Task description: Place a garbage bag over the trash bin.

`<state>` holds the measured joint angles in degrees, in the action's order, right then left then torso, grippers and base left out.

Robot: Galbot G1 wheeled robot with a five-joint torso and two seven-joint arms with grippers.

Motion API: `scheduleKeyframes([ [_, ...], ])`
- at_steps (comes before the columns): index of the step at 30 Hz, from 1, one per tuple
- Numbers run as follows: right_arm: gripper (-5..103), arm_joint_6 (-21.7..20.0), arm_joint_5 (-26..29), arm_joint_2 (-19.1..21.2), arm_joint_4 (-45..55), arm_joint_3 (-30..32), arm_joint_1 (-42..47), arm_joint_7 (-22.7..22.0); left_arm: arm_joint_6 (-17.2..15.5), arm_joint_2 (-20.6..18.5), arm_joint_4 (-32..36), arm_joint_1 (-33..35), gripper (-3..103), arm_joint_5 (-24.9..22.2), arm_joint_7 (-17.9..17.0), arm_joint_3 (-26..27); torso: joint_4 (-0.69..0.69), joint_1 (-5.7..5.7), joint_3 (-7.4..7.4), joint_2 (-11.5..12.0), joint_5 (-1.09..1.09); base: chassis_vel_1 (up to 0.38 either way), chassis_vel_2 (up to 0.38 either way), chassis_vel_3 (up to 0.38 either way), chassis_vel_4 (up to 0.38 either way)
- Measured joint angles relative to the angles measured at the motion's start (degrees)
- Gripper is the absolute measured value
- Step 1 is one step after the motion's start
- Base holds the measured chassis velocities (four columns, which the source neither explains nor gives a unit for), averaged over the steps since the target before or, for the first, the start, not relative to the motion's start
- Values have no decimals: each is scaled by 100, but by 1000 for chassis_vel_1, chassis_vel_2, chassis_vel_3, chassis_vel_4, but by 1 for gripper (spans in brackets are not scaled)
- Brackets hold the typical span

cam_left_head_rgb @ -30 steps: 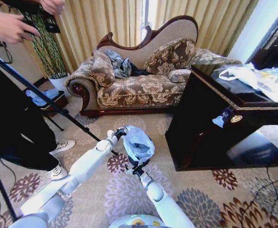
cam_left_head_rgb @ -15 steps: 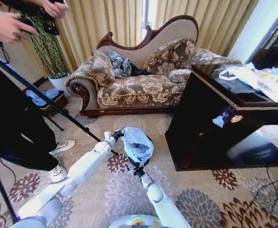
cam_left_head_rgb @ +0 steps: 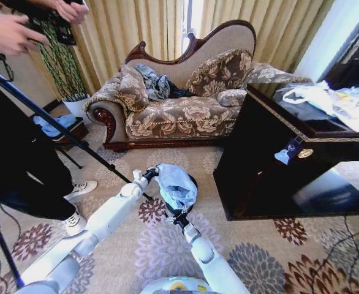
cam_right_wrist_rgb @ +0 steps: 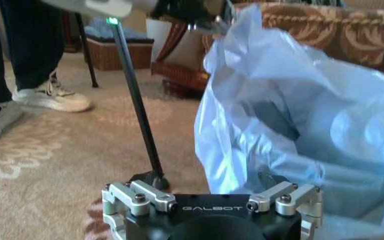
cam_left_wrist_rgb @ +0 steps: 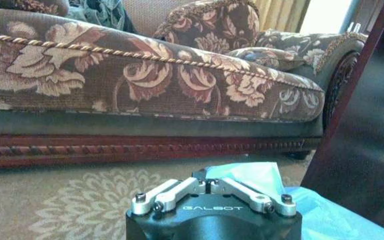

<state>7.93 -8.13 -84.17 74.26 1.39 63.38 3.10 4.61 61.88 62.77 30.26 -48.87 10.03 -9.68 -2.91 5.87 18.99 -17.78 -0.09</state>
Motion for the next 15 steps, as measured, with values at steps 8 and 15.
scheduleKeyframes([
  [8,100,17,-2,-146,-232,-39,-48,33,-95,120,-35,-70,0,-224,-97,-3,-1,-1,0,0,0,0,0,0,0],
  [15,100,138,-81,-267,-402,-118,-30,76,-198,237,-179,-111,0,-408,-189,53,0,-1,0,0,0,0,0,0,0],
])
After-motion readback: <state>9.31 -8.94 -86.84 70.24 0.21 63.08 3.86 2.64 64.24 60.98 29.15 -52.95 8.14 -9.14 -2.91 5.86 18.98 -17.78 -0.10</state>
